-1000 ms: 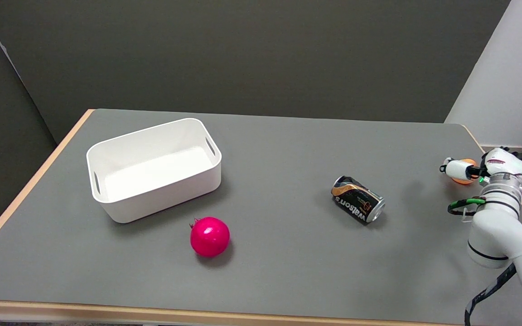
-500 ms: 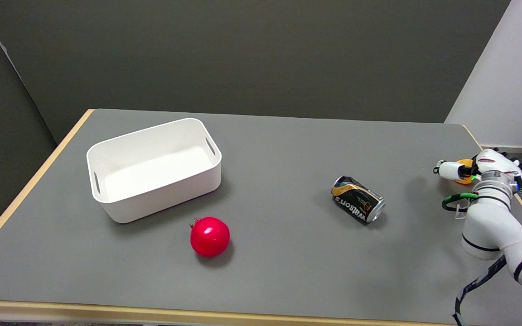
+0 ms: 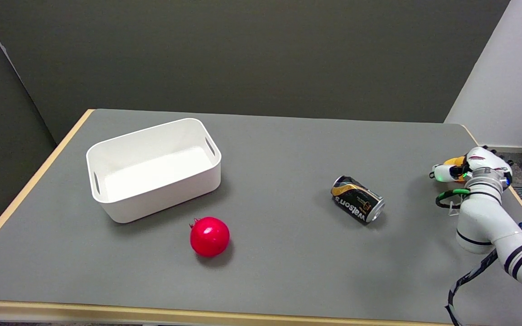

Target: Pick up the yellow duck.

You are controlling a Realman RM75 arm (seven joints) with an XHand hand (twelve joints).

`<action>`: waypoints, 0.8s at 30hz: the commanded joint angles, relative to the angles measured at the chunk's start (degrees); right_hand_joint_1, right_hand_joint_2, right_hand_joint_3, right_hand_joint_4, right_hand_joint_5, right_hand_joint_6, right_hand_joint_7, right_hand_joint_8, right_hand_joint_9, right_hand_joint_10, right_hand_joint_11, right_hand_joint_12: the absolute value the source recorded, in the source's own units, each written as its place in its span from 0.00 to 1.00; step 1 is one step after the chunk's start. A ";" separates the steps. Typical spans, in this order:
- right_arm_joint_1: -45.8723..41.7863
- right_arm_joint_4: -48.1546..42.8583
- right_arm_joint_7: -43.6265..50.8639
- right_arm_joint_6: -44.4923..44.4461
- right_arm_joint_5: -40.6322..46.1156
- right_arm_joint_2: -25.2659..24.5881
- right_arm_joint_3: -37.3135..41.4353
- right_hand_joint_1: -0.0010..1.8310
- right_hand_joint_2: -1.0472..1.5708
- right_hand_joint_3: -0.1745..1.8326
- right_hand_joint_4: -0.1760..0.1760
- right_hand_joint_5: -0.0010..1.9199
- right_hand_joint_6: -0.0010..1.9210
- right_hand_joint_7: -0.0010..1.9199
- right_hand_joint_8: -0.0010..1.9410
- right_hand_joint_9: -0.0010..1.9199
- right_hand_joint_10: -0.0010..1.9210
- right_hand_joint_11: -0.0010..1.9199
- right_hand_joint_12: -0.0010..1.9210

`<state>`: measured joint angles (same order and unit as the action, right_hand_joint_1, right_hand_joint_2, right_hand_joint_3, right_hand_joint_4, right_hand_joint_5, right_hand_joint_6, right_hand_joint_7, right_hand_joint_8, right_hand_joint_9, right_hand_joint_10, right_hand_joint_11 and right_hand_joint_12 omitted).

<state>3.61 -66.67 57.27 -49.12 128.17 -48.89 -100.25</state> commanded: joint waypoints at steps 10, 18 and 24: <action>1.80 -1.10 -0.28 3.56 -10.63 -0.21 -2.29 0.65 0.87 0.13 0.00 0.27 0.78 0.45 0.71 0.40 0.67 0.30 0.87; 2.32 -9.17 -3.46 4.34 -23.04 -0.16 -0.41 0.65 0.87 0.13 0.00 0.27 0.78 0.45 0.73 0.40 0.68 0.30 0.88; 5.28 -18.03 -12.27 5.21 -35.95 0.18 -2.44 0.65 0.87 0.13 0.00 0.27 0.77 0.45 0.73 0.40 0.68 0.30 0.89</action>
<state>5.22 -69.90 56.22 -45.77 115.51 -49.10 -101.78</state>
